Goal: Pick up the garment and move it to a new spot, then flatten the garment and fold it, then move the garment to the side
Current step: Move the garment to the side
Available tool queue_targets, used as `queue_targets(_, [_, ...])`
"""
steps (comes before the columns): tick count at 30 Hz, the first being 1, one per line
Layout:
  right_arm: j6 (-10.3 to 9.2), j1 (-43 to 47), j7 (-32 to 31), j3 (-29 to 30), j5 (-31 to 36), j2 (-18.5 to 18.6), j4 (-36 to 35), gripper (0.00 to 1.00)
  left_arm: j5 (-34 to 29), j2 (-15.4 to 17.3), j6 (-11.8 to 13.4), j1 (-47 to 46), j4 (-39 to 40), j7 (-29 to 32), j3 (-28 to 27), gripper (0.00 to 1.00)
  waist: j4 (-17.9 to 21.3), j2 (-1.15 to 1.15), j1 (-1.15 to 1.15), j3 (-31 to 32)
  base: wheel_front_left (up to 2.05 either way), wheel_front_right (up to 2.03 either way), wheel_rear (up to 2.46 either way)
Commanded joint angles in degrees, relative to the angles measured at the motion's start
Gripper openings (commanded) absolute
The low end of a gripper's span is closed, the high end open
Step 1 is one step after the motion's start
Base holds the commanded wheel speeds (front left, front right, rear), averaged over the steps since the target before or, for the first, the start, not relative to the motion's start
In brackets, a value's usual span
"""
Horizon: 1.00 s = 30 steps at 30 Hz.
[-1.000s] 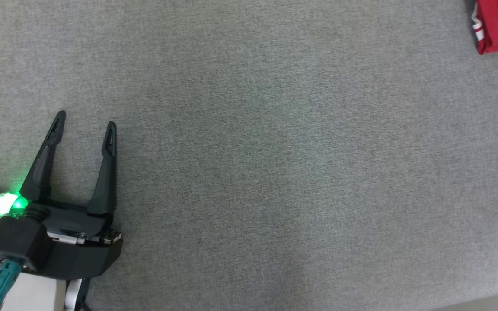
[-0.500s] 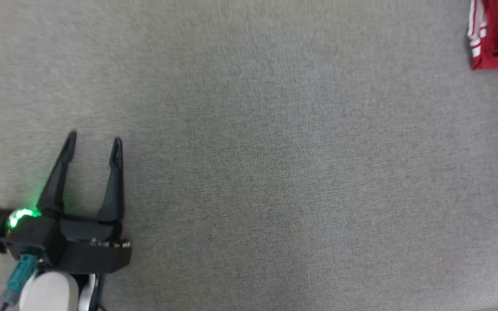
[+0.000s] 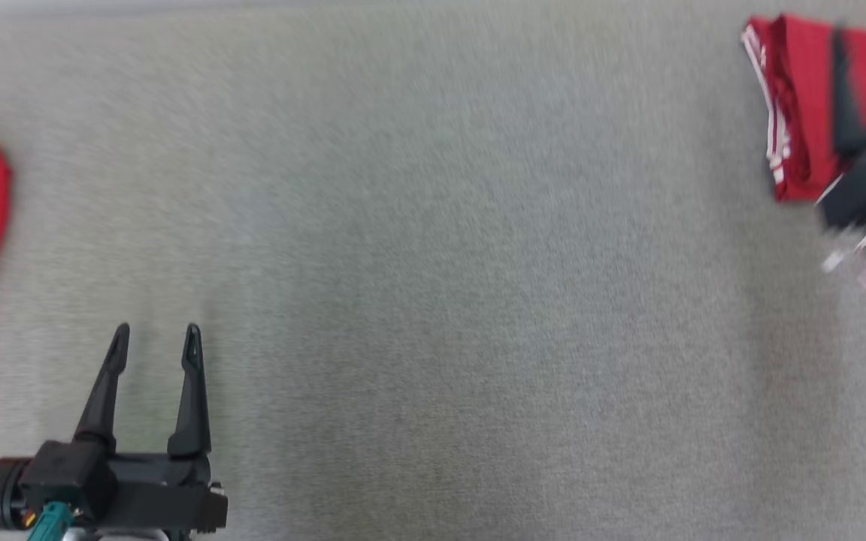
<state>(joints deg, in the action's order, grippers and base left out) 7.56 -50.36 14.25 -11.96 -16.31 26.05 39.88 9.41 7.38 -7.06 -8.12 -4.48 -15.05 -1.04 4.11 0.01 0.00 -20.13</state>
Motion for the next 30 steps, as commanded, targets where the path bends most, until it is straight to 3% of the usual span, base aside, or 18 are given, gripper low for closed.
queue_targets(1, [-0.17,3.47,0.48,0.95,0.69,-1.60,-1.16,1.00,-0.36,-0.36,0.04,1.30,-0.27,-0.18,-0.33,1.00,-3.47,-0.01,0.00,6.12,0.00,0.00,0.00])
queue_targets(30, [-0.17,43.96,-2.44,11.74,1.63,-15.97,-26.59,1.00,-0.58,-2.43,-0.31,7.21,-3.29,-0.18,-0.38,1.00,-7.03,-0.01,0.00,17.58,0.00,0.00,0.00])
